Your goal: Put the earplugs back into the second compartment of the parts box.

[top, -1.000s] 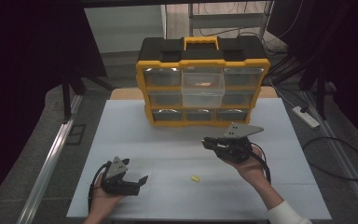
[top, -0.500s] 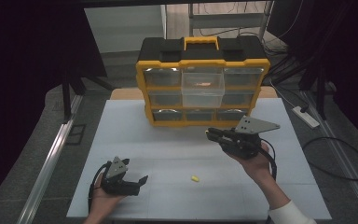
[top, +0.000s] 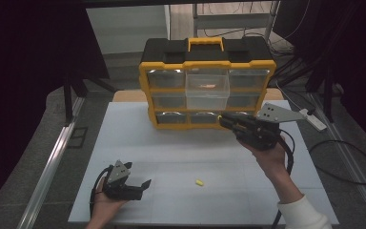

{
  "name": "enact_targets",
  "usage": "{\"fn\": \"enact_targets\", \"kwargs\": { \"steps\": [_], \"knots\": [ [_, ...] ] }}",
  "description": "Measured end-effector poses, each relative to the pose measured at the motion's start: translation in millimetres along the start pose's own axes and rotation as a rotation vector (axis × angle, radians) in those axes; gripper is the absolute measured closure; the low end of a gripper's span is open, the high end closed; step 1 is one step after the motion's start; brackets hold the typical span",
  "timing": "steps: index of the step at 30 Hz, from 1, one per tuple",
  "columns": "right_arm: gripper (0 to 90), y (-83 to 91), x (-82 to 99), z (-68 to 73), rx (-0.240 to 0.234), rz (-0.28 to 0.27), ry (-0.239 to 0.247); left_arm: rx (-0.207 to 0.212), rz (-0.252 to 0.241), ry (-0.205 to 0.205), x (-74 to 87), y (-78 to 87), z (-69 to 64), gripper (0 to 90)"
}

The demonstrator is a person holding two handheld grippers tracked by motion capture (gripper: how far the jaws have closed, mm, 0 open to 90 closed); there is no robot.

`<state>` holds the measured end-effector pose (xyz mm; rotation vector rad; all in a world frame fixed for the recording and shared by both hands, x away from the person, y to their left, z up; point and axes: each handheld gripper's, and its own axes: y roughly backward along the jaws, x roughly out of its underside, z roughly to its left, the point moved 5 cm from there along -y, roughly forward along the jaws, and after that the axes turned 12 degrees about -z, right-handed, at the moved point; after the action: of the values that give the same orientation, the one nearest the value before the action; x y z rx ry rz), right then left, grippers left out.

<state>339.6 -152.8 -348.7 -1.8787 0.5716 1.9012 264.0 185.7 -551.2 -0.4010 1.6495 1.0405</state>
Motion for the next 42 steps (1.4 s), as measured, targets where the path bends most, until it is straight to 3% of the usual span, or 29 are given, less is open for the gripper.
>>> {"fn": "enact_targets", "kwargs": {
  "steps": [12,22,42],
  "knots": [
    [79.4,-9.2,-30.0,-9.1,0.019,-0.025,0.026,-0.001,0.002,0.001,0.4,-0.4,0.3,4.3],
    [79.3,-28.7,-49.9,-21.3,0.052,-0.025,0.032,-0.001,0.000,0.003,0.4,-0.2,0.4,4.3],
    [78.4,-62.0,-52.8,-55.1,0.151,0.020,0.034,0.000,-0.002,0.004,0.3,0.3,1.2,4.3]
  ]
}}
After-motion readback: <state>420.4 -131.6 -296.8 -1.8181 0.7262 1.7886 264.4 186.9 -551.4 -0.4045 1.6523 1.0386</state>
